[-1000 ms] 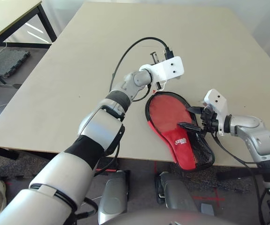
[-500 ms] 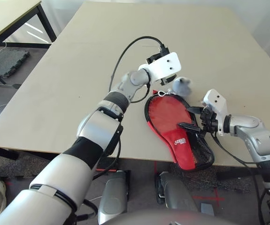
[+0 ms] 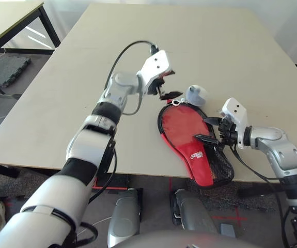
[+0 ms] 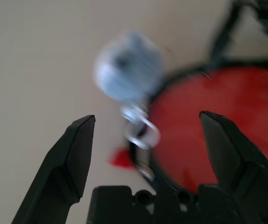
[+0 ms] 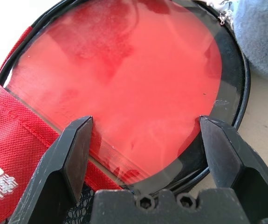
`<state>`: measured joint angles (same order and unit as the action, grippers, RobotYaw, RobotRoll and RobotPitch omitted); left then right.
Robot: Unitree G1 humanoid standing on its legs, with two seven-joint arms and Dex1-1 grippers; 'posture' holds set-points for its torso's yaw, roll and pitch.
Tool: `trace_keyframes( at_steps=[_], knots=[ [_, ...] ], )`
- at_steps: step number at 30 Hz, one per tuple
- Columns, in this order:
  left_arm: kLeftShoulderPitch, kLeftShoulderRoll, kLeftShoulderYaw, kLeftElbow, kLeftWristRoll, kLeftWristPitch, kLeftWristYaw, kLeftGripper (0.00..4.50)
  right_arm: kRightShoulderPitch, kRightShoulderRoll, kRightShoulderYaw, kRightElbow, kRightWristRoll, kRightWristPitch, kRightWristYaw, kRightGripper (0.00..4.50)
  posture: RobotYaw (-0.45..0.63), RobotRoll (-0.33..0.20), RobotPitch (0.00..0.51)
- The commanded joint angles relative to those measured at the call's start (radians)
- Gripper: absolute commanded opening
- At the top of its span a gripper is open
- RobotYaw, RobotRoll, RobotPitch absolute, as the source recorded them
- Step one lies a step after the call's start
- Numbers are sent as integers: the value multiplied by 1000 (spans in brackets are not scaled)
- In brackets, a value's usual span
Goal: Store the ping-pong paddle in its case and zip it.
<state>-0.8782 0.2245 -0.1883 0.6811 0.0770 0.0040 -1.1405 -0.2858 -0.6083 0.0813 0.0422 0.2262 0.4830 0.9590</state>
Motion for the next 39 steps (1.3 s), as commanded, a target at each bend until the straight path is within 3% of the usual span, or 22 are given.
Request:
trace_keyframes(
  at_steps=[1, 10, 20, 23, 28, 33, 39],
  knots=[
    [63, 3, -52, -176, -14, 106, -14, 4481, 32, 9, 71, 63, -26, 29, 14, 4500, 91, 0, 129],
    [173, -3, -144, -323, 3, 215, 21, 4481, 33, -8, 51, 64, -24, 21, 13, 4500, 73, 0, 134],
    [195, -19, -196, -267, 3, 269, 68, 4481, 8, -38, -36, 20, 50, 59, 33, 4500, 76, 0, 145],
    [196, -14, -204, -263, 3, 273, 64, 4481, -40, -58, -101, -21, 133, 123, 50, 4500, 72, 0, 148],
    [203, -2, -214, -256, 3, 269, 53, 4481, -235, -62, -204, 38, 182, 120, -10, 4500, 69, 0, 148],
    [199, -9, -214, -255, -2, 272, 63, 4481, -341, -12, -171, 177, 100, 14, -83, 4500, 90, 0, 141],
    [207, -7, -223, -256, 3, 274, 76, 4481, -392, 62, -88, 419, 11, -80, -87, 4500, 105, 0, 147]
  ],
)
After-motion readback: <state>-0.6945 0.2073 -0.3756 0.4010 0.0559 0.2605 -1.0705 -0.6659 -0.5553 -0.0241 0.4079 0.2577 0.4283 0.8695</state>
